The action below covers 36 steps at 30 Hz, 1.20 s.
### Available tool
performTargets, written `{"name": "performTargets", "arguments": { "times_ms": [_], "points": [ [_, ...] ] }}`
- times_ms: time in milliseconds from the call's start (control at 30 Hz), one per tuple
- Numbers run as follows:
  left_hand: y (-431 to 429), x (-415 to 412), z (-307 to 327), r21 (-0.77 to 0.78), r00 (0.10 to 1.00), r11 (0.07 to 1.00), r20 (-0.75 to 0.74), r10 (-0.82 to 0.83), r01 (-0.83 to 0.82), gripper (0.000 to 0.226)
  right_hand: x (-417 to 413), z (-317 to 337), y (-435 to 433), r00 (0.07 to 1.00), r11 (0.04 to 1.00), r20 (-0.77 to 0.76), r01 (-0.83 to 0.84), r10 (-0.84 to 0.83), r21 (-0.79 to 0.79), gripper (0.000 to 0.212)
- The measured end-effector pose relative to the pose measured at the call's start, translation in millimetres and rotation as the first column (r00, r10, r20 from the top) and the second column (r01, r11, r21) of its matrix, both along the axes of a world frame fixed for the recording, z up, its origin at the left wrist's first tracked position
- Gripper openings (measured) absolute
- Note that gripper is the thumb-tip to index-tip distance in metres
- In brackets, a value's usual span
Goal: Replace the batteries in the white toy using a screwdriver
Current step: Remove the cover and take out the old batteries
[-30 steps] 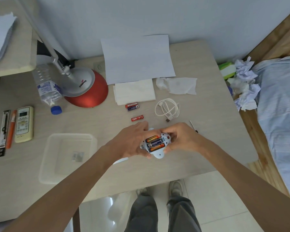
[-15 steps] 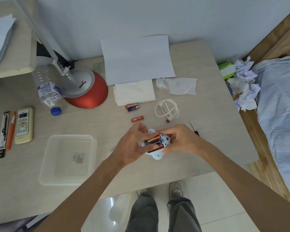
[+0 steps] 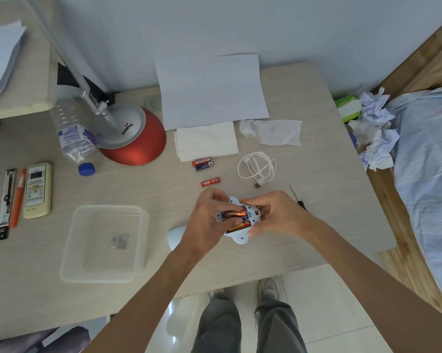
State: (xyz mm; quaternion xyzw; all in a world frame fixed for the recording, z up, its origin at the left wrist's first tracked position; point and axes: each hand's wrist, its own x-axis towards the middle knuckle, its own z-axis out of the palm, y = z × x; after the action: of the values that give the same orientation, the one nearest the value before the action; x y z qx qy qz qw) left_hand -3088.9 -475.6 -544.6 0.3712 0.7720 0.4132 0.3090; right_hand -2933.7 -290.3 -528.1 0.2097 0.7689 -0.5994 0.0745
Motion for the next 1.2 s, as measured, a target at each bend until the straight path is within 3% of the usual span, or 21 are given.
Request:
{"name": "performTargets", "arguments": {
  "times_ms": [300, 367, 500, 667, 767, 900, 1200],
  "points": [
    [2, 7, 5, -0.018, 0.991, 0.998, -0.12, -0.059, 0.057, 0.021, -1, 3, -2, 1.0, 1.0, 0.02, 0.003, -0.003, 0.004, 0.076],
    [3, 8, 11, -0.013, 0.995, 0.999, -0.087, -0.054, 0.053, 0.017, 0, 3, -1, 1.0, 1.0, 0.021, 0.002, -0.002, 0.0, 0.075],
    [-9, -7, 38, 0.079, 0.995, 0.993, -0.039, 0.095, -0.092, 0.013, 0, 2, -4, 0.999, 1.0, 0.04, 0.006, -0.007, 0.018, 0.075],
    [-86, -55, 74, 0.099, 0.949, 0.972, -0.214, 0.23, -0.213, 0.02, 1, 6, -7, 0.997, 0.998, 0.055, 0.062, -0.062, 0.002, 0.081],
    [-141, -84, 76, 0.04, 0.91, 0.967, -0.33, 0.251, -0.252, 0.02, 1, 5, -8, 0.995, 0.997, 0.062, 0.072, -0.073, 0.008, 0.081],
    [-186, -105, 57, -0.079, 0.908, 0.955, -0.342, 0.243, -0.285, 0.02, 1, 6, -10, 0.994, 0.996, 0.064, 0.087, -0.088, 0.009, 0.082],
    [-191, -116, 17, -0.267, 0.92, 0.925, -0.355, 0.165, -0.269, 0.018, 2, 4, -9, 0.995, 0.998, 0.067, 0.067, -0.067, 0.006, 0.08]
  ]
}}
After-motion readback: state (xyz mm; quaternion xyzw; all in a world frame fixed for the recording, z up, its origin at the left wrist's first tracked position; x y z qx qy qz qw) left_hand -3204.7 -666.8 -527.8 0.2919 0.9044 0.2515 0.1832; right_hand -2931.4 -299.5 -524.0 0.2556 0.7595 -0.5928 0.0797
